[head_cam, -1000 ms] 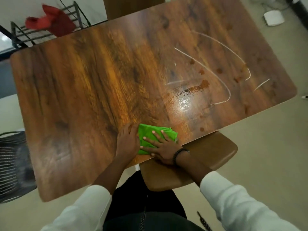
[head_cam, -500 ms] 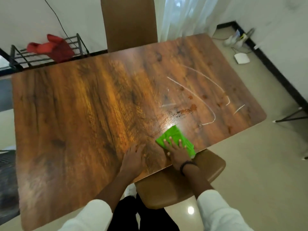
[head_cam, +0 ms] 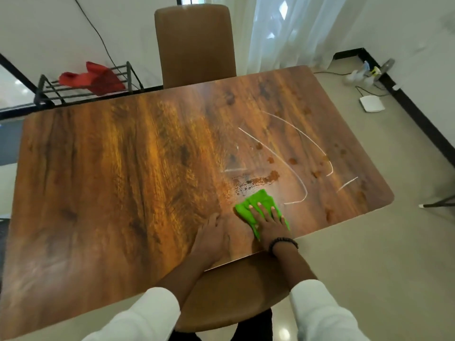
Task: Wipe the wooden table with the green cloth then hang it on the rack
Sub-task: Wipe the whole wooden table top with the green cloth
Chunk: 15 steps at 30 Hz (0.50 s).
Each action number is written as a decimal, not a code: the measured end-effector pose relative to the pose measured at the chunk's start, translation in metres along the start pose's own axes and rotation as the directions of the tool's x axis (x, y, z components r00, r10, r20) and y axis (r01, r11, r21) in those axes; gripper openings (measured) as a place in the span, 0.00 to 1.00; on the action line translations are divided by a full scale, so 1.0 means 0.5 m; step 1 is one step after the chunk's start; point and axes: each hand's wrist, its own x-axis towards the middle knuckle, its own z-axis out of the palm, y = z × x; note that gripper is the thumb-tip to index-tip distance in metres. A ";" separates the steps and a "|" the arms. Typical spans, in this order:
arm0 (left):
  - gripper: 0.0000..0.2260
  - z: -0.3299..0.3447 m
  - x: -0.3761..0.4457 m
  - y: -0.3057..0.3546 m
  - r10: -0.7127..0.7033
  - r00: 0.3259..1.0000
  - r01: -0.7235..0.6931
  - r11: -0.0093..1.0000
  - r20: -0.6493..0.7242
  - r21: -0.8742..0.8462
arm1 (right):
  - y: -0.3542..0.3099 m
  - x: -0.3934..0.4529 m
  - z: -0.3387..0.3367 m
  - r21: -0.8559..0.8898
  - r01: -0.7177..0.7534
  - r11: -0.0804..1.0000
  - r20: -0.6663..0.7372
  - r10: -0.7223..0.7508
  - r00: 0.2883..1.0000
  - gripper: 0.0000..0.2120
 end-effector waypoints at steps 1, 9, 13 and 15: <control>0.24 0.007 0.004 0.021 -0.011 1.000 0.011 1.000 -0.019 0.000 | 0.054 0.011 -0.018 -0.009 -0.033 0.999 -0.016 0.033 0.999 0.28; 0.22 0.081 0.044 0.193 -0.197 0.979 0.184 0.967 -0.060 -0.175 | 0.341 0.043 -0.076 0.163 -0.239 0.957 -0.153 0.264 0.952 0.32; 0.22 0.103 0.061 0.249 -0.243 0.966 0.228 0.962 -0.093 -0.150 | 0.218 0.035 -0.024 0.118 0.073 0.990 -0.133 -0.057 0.989 0.30; 0.21 0.112 0.072 0.261 -0.253 0.960 0.235 0.961 -0.120 -0.145 | 0.194 0.025 -0.013 0.048 0.264 0.963 -0.107 -0.258 0.960 0.27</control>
